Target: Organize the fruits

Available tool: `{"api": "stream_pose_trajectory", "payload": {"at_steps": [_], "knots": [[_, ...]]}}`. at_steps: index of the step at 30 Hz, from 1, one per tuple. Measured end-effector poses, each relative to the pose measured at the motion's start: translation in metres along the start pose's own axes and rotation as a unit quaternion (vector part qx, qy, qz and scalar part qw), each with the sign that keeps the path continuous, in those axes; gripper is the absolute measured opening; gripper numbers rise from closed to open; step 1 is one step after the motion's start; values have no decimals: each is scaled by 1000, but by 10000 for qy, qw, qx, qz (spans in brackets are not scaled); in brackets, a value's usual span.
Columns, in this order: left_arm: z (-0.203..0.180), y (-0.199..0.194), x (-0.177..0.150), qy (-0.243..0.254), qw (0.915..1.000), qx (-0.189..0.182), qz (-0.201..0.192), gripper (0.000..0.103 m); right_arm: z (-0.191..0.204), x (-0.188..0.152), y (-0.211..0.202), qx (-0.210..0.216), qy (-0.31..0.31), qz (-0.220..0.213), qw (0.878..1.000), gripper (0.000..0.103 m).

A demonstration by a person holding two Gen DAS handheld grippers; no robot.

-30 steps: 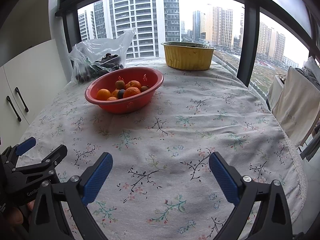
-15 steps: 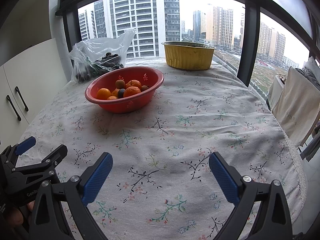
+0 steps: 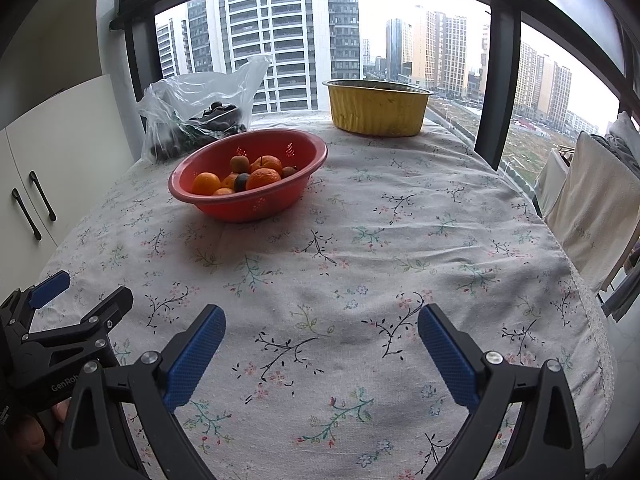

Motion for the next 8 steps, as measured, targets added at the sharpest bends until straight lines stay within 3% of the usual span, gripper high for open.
{"api": "stream_pose_trajectory", "payload": {"at_steps": [8], "knots": [[10,-6,8,-98,9998,-4,-164,103,-4,-3,3,17,40,58,10000,99]]}}
Point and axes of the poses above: each gripper's, at about its wrist camera, not at the fingertips, and y roughly the way its jaws point, z to its left, x to its top, the point moved 1 cm from there along y, roughly the way its jaws point, and after that the axes turned 14 degrees about -y, right-handed, at the moved point
